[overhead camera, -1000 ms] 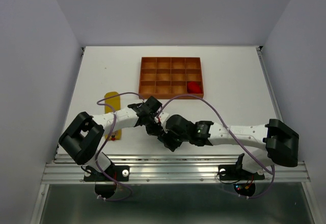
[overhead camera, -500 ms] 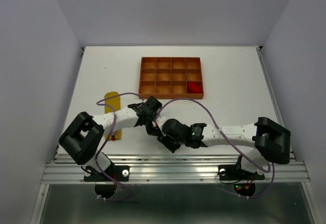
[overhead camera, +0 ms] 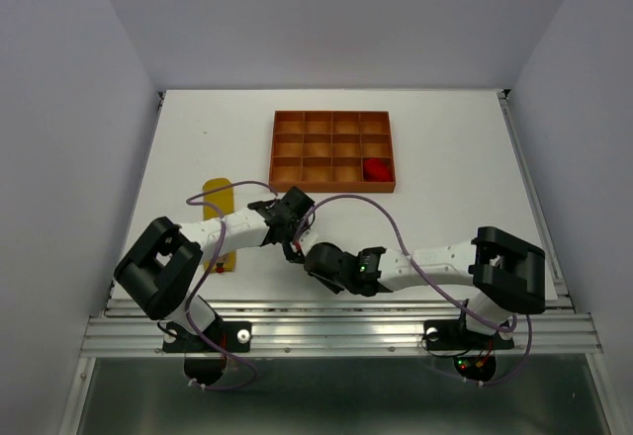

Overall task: Roll the socks
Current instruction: Roll the sock at the center of the board, then pick up the sock at the center of the board.

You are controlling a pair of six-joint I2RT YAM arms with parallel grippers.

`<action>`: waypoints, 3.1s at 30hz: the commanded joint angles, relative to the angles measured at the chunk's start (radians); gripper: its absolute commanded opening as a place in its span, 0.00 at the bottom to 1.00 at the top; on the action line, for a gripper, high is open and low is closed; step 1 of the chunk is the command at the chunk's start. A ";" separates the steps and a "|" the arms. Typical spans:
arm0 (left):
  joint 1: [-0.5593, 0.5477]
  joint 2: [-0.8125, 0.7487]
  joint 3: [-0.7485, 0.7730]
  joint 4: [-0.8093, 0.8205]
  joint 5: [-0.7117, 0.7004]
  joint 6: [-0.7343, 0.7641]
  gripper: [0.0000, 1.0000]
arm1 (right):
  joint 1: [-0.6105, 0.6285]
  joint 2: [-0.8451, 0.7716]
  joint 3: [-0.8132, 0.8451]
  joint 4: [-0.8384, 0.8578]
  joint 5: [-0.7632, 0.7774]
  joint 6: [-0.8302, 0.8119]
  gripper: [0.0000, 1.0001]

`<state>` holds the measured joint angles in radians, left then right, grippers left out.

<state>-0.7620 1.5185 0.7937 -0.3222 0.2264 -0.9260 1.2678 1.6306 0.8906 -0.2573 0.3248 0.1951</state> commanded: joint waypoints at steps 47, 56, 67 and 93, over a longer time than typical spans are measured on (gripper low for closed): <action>0.130 -0.189 -0.102 0.113 0.096 0.159 0.38 | -0.602 0.170 -0.007 0.155 -1.132 0.244 0.12; 0.119 -0.120 -0.087 0.156 0.126 0.187 0.38 | -0.639 0.219 -0.004 0.161 -1.156 0.250 0.12; 0.112 -0.064 -0.068 0.190 0.151 0.193 0.38 | -0.676 0.293 0.011 0.161 -1.170 0.250 0.13; 0.040 -0.074 -0.030 0.179 0.090 0.277 0.42 | -0.703 0.337 0.018 0.156 -1.175 0.265 0.14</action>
<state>-0.6849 1.4147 0.7223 -0.1467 0.3168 -0.6880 0.5755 1.9266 0.9024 -0.0952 -0.9806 0.4877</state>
